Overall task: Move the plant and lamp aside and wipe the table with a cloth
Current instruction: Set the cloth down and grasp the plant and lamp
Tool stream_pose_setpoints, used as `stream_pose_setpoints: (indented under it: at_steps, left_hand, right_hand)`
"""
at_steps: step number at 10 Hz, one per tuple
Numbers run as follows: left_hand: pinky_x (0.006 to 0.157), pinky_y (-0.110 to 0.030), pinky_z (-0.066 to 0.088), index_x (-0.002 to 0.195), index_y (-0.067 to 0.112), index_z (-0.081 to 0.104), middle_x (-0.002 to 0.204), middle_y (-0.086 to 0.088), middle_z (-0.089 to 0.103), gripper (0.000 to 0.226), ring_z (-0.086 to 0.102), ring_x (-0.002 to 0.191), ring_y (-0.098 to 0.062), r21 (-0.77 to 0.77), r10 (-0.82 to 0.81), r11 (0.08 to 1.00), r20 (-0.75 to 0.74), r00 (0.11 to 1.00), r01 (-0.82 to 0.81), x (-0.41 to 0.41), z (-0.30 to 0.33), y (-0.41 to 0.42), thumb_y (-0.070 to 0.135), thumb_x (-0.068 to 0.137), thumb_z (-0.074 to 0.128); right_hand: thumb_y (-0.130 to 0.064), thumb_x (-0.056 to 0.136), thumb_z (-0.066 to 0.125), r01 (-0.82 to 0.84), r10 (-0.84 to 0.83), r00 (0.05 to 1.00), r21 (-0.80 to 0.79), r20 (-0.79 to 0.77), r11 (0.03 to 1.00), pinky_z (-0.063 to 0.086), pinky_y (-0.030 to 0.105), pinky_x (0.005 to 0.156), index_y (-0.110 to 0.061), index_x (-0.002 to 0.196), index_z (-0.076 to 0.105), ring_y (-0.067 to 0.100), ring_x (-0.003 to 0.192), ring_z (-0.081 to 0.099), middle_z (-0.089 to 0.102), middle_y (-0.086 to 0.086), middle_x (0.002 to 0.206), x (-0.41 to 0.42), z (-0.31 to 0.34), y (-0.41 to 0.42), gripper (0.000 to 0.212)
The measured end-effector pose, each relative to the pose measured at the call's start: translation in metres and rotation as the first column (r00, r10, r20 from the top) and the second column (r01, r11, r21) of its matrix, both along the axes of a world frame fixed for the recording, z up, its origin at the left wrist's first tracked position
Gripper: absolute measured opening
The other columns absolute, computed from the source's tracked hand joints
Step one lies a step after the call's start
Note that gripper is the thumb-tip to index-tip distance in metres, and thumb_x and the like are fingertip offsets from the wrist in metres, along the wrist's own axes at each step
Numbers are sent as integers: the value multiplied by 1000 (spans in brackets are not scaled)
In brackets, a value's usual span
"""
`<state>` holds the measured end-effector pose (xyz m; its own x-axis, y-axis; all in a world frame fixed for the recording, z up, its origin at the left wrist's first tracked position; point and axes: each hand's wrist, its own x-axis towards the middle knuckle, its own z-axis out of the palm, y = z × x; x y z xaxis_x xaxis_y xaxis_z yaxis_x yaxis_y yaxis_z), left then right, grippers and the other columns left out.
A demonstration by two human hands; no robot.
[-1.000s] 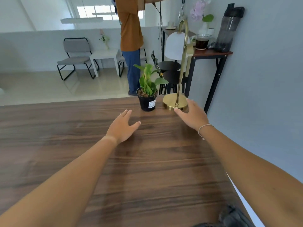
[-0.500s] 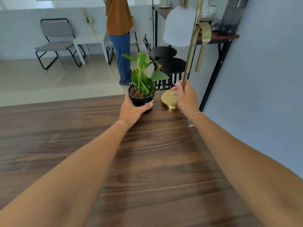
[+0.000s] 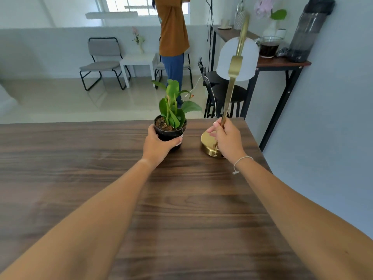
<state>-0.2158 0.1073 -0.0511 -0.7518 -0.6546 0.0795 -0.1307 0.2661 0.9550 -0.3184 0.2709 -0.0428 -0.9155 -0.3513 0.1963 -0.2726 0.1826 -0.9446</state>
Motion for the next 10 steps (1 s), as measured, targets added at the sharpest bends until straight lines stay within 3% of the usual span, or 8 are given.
stream_pose_setpoints:
  at_steps: [3, 5, 6, 8, 9, 10]
  left_hand:
    - [88, -24, 39, 128, 17, 39, 117, 6, 52, 79, 50, 108, -13, -17, 160, 987, 26, 987, -159, 100, 0, -11, 28, 63, 83]
    - [89, -25, 40, 127, 17, 39, 115, 7, 52, 80, 49, 108, -12, 7, 195, 981, 48, 980, -195, 136, -8, -12, 30, 61, 84]
    - [89, -24, 39, 128, 17, 38, 116, 7, 51, 82, 48, 107, -11, 36, 180, 983, 31, 983, -181, 146, -11, -13, 29, 61, 84]
    - [99, -29, 42, 132, 19, 35, 128, 5, 53, 88, 49, 116, -13, 72, 77, 994, 26, 997, -79, 156, -16, -21, 34, 60, 83]
    - [97, -27, 40, 134, 21, 33, 126, 8, 51, 84, 48, 116, -10, 83, 8, 997, 35, 999, -11, 162, -19, -26, 34, 65, 81]
    - [109, -36, 37, 141, 21, 28, 143, 1, 44, 89, 43, 130, -17, 30, -18, 999, 42, 999, 17, 178, -21, -24, 34, 68, 78]
  right_hand:
    - [-19, 96, 43, -181, 181, 983, 0, -34, 983, 48, 44, 93, -30, 72, 50, 25, 95, 64, 66, -12, 79, 81, 3, -9, 28]
    - [-20, 95, 43, -248, 252, 964, 65, -79, 967, 44, 32, 79, -17, 77, 57, 23, 95, 62, 64, -10, 80, 112, 0, -8, 23]
    - [-21, 95, 43, -257, 261, 964, 66, -50, 964, 48, 40, 89, -21, 75, 54, 23, 96, 64, 67, -11, 81, 123, 0, -9, 23]
    - [-21, 97, 40, -193, 193, 981, 87, 1, 977, 51, 46, 85, -26, 75, 49, 19, 96, 64, 69, 2, 93, 141, 6, -9, 24]
    - [-24, 97, 40, -142, 144, 990, 130, -9, 981, 51, 42, 85, -27, 79, 51, 22, 95, 63, 70, 5, 97, 147, 7, -10, 21]
    - [-29, 96, 44, -71, 73, 997, 179, -4, 981, 49, 36, 89, -22, 107, 57, 18, 98, 59, 67, 2, 108, 158, 14, -8, 19]
